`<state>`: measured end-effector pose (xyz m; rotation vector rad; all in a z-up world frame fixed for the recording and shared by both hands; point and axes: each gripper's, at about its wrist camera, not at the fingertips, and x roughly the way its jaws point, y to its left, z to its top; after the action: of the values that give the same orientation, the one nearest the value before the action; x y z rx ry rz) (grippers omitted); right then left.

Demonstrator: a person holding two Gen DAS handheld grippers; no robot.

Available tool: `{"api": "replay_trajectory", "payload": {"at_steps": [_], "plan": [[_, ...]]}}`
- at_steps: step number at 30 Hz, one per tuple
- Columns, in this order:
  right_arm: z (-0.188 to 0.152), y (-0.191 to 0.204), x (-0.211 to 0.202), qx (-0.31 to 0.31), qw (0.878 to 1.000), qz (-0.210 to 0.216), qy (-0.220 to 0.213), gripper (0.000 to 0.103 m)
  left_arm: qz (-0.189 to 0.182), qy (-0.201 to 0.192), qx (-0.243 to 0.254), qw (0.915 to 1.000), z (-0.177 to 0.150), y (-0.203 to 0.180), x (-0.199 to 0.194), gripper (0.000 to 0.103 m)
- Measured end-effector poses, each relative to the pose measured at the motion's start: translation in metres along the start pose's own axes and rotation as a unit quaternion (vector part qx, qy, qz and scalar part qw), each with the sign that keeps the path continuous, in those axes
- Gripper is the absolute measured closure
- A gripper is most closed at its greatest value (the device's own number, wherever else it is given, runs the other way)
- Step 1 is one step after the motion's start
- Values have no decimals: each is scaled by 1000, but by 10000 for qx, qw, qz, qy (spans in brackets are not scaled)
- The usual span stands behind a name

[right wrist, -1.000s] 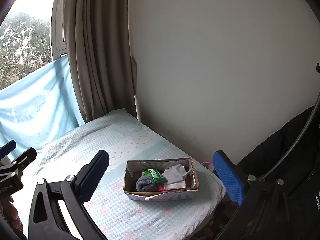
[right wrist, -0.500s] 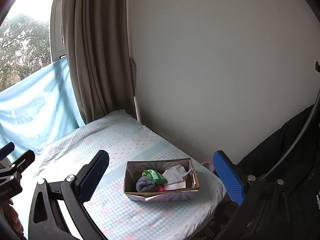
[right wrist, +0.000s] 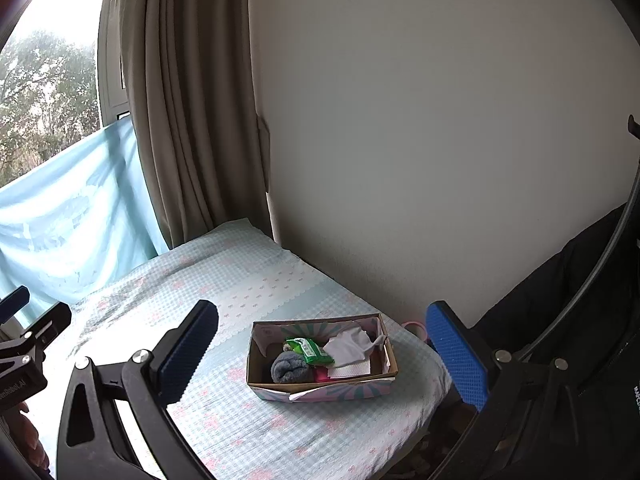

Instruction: Organize soft objects

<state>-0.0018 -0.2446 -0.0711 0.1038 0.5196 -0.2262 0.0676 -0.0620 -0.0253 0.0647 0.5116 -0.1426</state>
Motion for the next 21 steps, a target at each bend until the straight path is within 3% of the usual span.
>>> {"api": "replay_trajectory", "payload": {"at_steps": [8,17,21], "plan": [[-1,-2,-2,13,10000,-5,-13,0,17,-84,63,9999,0,-6,-5,0],[-1,-4,-3,45,10000,-28,-24,0,420,-455,301,9976,3,-19,-15,0],[-1,-4,-3,54,10000,-38,-17,0,398,-445,243,9979,2,-20,-13,0]]}}
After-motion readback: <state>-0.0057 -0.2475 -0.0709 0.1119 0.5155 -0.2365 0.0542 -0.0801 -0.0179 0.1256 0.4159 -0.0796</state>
